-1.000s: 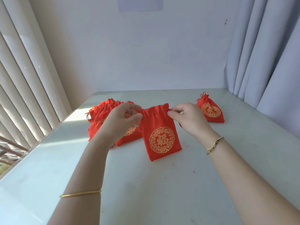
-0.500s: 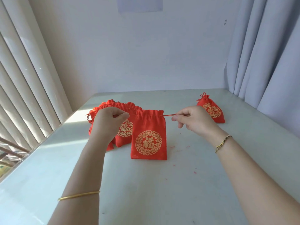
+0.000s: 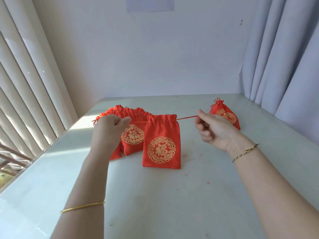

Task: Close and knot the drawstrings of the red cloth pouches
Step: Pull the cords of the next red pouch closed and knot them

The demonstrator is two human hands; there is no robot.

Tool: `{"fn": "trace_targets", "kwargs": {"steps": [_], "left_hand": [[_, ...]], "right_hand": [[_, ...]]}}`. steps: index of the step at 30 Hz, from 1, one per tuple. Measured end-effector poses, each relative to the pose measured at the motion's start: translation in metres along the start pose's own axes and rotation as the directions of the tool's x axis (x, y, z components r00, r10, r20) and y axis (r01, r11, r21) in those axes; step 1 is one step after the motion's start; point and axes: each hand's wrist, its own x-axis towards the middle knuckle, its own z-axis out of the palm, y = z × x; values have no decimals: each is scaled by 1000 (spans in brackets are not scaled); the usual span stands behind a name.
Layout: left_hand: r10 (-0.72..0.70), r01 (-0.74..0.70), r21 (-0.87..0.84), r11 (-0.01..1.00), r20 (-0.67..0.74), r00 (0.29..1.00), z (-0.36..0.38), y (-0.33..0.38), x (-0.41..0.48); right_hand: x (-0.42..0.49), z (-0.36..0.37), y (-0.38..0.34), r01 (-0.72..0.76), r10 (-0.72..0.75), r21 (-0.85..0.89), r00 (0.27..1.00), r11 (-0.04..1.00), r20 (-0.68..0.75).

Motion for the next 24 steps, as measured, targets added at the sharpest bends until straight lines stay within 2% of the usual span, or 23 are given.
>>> {"fn": "trace_targets", "kwargs": {"steps": [3,5,6,7,8,9,10,13,15,17,19,21,24], "left_hand": [[-55,55,-2,999,-19,998,2,1,1],[-219,206,-225,952,-36,975,1,-1,4],[-333,301,-410,861,-7,943,0,-3,6],[-426,375,-583,721,54,903,-1,-2,7],[-477,415,-700,580,121,871,-1,-2,8],[-500,436,-759,483,169,850,-1,-2,8],[-508,447,-788,423,202,837,1,-1,8],[-500,449,-826,341,244,831,7,6,5],[-459,421,-864,275,266,847,9,14,3],[-346,363,-910,200,281,895,10,27,1],[-201,330,-928,174,295,934,9,44,-4],[-104,329,-922,202,314,944,9,58,-8],[-16,309,-870,383,328,945,11,74,-16]], "right_hand": [[1,-2,-1,-73,67,128,997,989,49],[3,-4,-1,-96,97,219,995,971,6],[4,-6,0,-100,112,271,993,957,-31],[5,-6,0,-100,129,319,989,943,-69],[6,-7,1,-98,142,358,985,929,-101],[7,-7,2,-94,152,389,981,916,-123],[7,-7,3,-90,159,413,978,906,-136],[7,-7,2,-61,138,397,976,916,-169],[6,-8,-2,16,60,306,969,952,-239],[2,-4,-10,117,-56,197,955,973,-290],[-6,6,-21,220,-184,108,945,970,-269],[-16,21,-31,331,-323,6,922,943,-213],[-34,46,-42,467,-492,-205,865,860,-98]]}}
